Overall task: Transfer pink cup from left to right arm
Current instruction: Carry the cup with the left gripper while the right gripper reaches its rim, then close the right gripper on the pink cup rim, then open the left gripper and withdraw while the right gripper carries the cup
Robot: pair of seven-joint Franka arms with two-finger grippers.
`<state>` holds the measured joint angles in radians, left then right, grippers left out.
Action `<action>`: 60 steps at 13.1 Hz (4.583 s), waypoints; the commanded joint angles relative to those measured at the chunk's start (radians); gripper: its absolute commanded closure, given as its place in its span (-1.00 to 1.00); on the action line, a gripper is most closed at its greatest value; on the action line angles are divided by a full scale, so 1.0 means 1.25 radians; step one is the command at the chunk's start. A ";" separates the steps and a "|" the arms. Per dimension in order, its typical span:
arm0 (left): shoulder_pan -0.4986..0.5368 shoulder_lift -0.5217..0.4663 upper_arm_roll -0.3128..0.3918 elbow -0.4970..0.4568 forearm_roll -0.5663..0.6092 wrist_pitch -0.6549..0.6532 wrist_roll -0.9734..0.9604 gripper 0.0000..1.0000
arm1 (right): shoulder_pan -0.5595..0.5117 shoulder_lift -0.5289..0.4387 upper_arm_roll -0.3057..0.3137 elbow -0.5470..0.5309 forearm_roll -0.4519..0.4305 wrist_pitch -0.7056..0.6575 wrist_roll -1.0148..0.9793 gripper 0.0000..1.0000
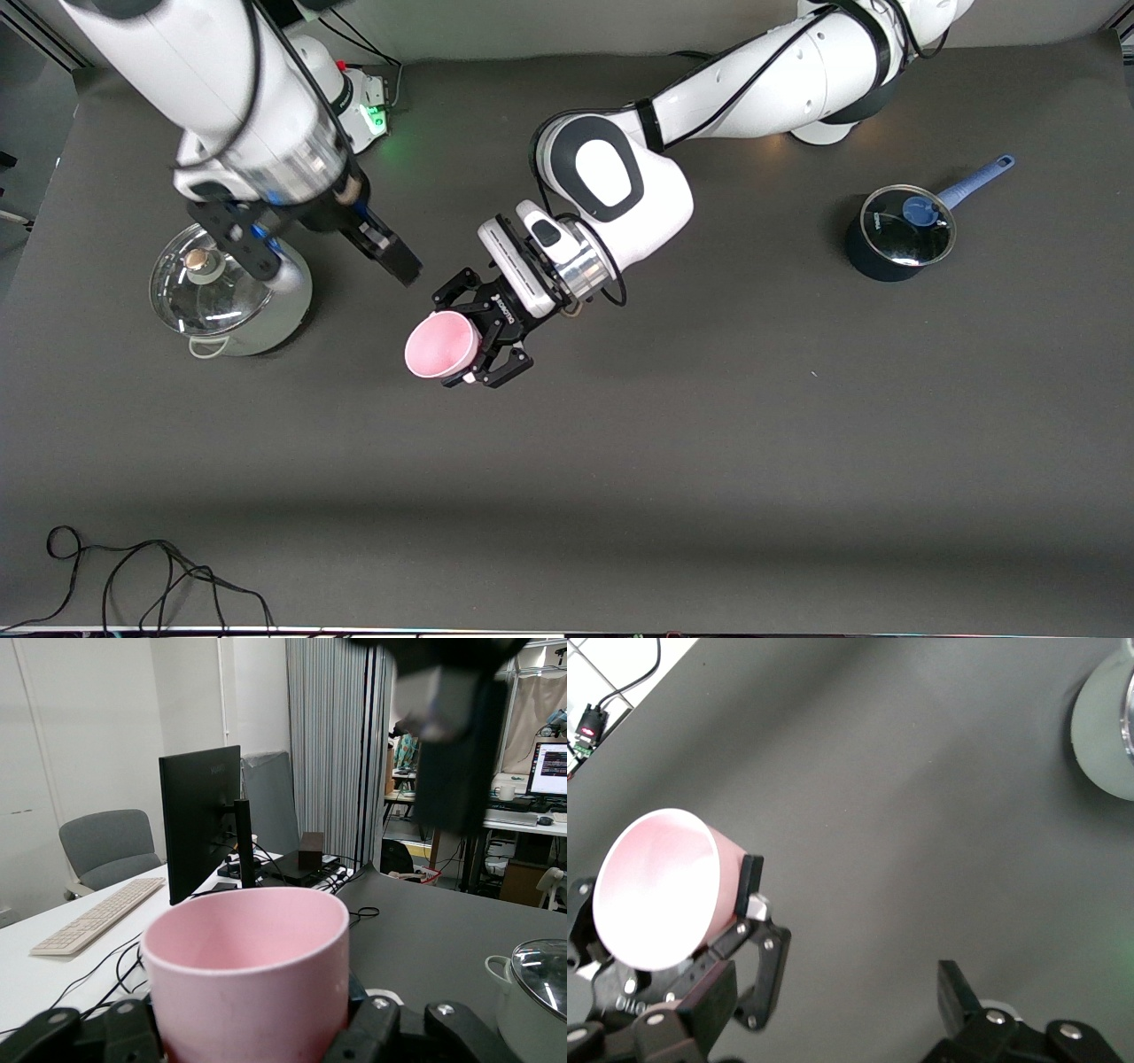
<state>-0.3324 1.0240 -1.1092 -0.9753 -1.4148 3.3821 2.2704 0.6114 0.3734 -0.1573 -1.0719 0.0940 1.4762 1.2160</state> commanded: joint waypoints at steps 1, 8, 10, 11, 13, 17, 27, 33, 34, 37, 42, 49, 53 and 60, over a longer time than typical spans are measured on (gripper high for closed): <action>-0.016 0.003 0.005 0.023 -0.008 0.008 0.000 1.00 | 0.002 0.026 -0.008 0.033 0.013 0.020 0.020 -1.00; -0.016 0.005 0.005 0.023 -0.007 0.006 -0.001 1.00 | -0.006 0.058 -0.008 0.030 0.013 0.111 0.020 -1.00; -0.020 0.005 0.007 0.023 -0.008 0.006 -0.001 1.00 | -0.006 0.062 -0.009 0.030 0.013 0.134 0.020 -0.99; -0.021 0.004 0.012 0.024 -0.008 0.006 -0.001 1.00 | -0.006 0.066 -0.009 0.030 0.013 0.143 0.020 -0.99; -0.026 0.005 0.020 0.024 -0.007 0.006 -0.009 1.00 | -0.007 0.066 -0.009 0.029 0.013 0.149 0.020 -0.99; -0.032 0.004 0.030 0.024 -0.007 0.005 -0.009 1.00 | -0.007 0.078 -0.009 0.027 0.013 0.158 0.021 -0.90; -0.034 0.001 0.028 0.024 -0.007 0.006 -0.011 1.00 | -0.007 0.084 -0.009 0.026 0.014 0.165 0.022 0.04; -0.034 -0.001 0.027 0.024 -0.007 0.006 -0.011 1.00 | -0.007 0.084 -0.009 0.027 0.014 0.165 0.024 0.80; -0.034 -0.001 0.027 0.024 -0.007 0.006 -0.011 1.00 | -0.007 0.084 -0.009 0.027 0.016 0.165 0.026 0.97; -0.036 -0.001 0.027 0.032 -0.007 0.006 -0.011 1.00 | -0.007 0.084 -0.010 0.029 0.025 0.165 0.038 1.00; -0.046 -0.002 0.048 0.043 0.015 0.004 -0.018 -0.99 | -0.007 0.084 -0.012 0.029 0.025 0.165 0.040 1.00; -0.051 -0.001 0.049 0.043 0.019 0.003 -0.020 -1.00 | -0.051 0.084 -0.018 0.029 0.008 0.228 0.018 1.00; -0.046 -0.001 0.052 0.040 0.021 -0.001 -0.021 -1.00 | -0.143 0.085 -0.018 0.022 -0.043 0.239 -0.166 1.00; 0.219 -0.015 0.058 -0.110 0.214 -0.347 -0.018 -1.00 | -0.451 0.074 -0.019 -0.059 -0.043 0.134 -0.940 1.00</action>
<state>-0.1736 1.0286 -1.0285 -1.0133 -1.2044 3.0859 2.2596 0.1062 0.4792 -0.1891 -1.1266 0.0466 1.6929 0.3039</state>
